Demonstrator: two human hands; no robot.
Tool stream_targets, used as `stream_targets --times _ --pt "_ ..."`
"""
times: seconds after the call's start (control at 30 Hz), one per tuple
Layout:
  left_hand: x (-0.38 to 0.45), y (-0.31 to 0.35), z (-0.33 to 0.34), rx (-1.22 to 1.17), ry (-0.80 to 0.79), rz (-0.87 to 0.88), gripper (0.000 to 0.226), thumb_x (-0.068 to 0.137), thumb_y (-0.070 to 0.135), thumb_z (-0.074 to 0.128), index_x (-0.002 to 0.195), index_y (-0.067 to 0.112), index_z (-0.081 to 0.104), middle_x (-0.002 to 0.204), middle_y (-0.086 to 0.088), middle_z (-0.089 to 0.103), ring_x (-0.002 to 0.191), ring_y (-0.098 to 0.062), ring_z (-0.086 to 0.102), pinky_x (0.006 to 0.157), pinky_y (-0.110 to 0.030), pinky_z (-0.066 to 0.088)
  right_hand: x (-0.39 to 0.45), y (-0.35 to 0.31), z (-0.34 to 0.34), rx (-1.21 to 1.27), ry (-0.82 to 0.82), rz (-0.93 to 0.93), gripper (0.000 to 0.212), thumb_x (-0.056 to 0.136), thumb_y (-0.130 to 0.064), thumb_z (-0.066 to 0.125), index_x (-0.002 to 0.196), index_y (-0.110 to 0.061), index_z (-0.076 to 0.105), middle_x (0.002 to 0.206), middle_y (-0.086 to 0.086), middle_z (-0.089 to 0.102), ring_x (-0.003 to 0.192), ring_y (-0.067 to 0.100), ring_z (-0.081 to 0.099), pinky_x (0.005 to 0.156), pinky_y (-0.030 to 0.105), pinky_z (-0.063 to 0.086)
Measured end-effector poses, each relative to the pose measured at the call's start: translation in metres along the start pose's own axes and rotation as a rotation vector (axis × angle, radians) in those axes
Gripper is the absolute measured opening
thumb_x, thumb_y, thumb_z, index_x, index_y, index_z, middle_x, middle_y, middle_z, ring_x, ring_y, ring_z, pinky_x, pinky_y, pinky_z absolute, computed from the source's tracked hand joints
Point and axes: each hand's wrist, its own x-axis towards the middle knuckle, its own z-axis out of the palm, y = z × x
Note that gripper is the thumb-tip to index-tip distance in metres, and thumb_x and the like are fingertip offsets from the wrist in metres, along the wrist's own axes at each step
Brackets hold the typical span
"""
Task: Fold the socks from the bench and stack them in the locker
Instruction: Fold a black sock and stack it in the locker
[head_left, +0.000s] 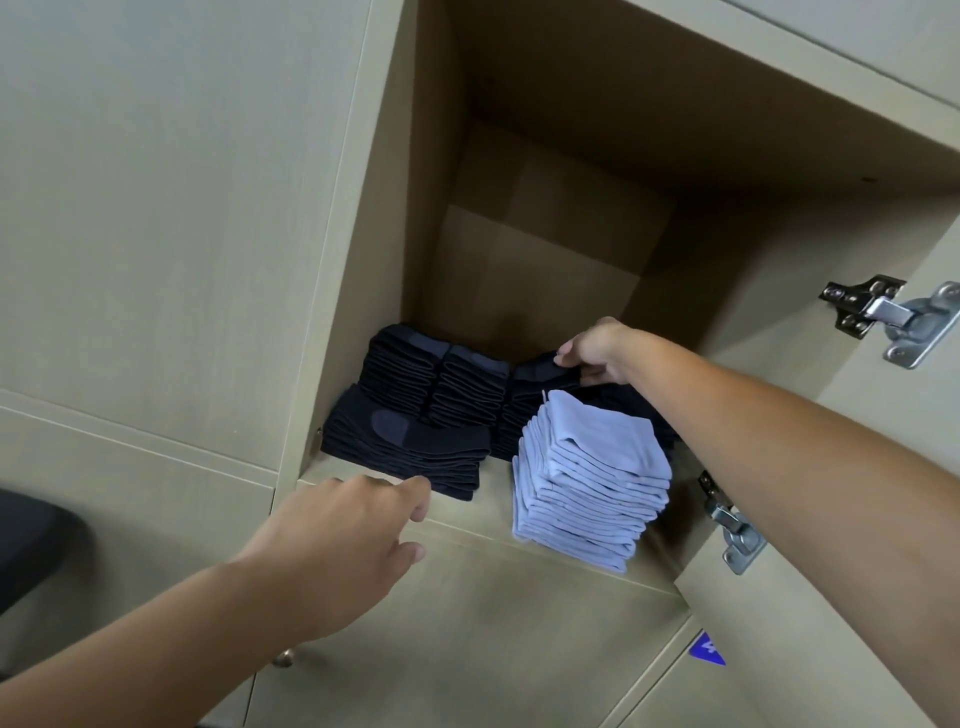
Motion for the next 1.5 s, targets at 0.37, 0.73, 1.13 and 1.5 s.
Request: stream_targets --times 0.37,0.73,1.13,1.5 --pt "-0.010 -0.016 0.000 -0.013 -0.023 -0.017 0.024 0.102 0.053 0.046 0.121 0.039 0.044 0.107 0.016 0.066 0.099 -0.011 0.060 0.088 -0.031 0.050 0.007 -0.009 0.023 -0.585 -0.013 -0.061 0.052 0.084 -0.014 0.083 0.129 0.000 0.060 0.115 0.017 0.069 0.088 0.033 0.075 0.081 0.045 0.063" --pt "-0.044 -0.053 -0.016 0.004 -0.028 -0.107 0.020 0.096 0.062 0.050 0.109 0.048 0.045 0.096 0.024 0.066 0.080 -0.001 0.059 0.070 -0.019 0.046 0.002 -0.021 0.026 -0.931 -0.151 -0.126 0.040 0.084 -0.009 0.079 0.122 -0.006 0.068 0.132 0.015 0.060 0.100 0.034 0.071 0.086 0.048 0.061" --pt "-0.107 -0.117 -0.050 0.020 0.027 -0.303 0.068 0.052 0.107 0.021 0.091 0.060 0.051 0.082 0.038 0.066 0.069 0.006 0.064 0.072 -0.026 0.055 -0.069 -0.033 0.003 -0.597 -0.159 -0.399 0.011 0.095 -0.019 0.070 0.102 -0.011 0.071 0.109 0.009 0.072 0.097 0.021 0.071 0.073 0.032 0.057" --pt "-0.190 -0.114 -0.096 0.019 0.006 -0.427 0.013 0.090 0.036 0.074 0.087 0.037 0.062 0.071 0.018 0.069 0.066 0.005 0.062 0.071 -0.023 0.053 -0.201 -0.009 0.063 -0.227 -0.197 -0.767 0.004 0.092 -0.021 0.071 0.091 -0.020 0.075 0.095 -0.005 0.072 0.093 0.010 0.064 0.078 0.027 0.047"
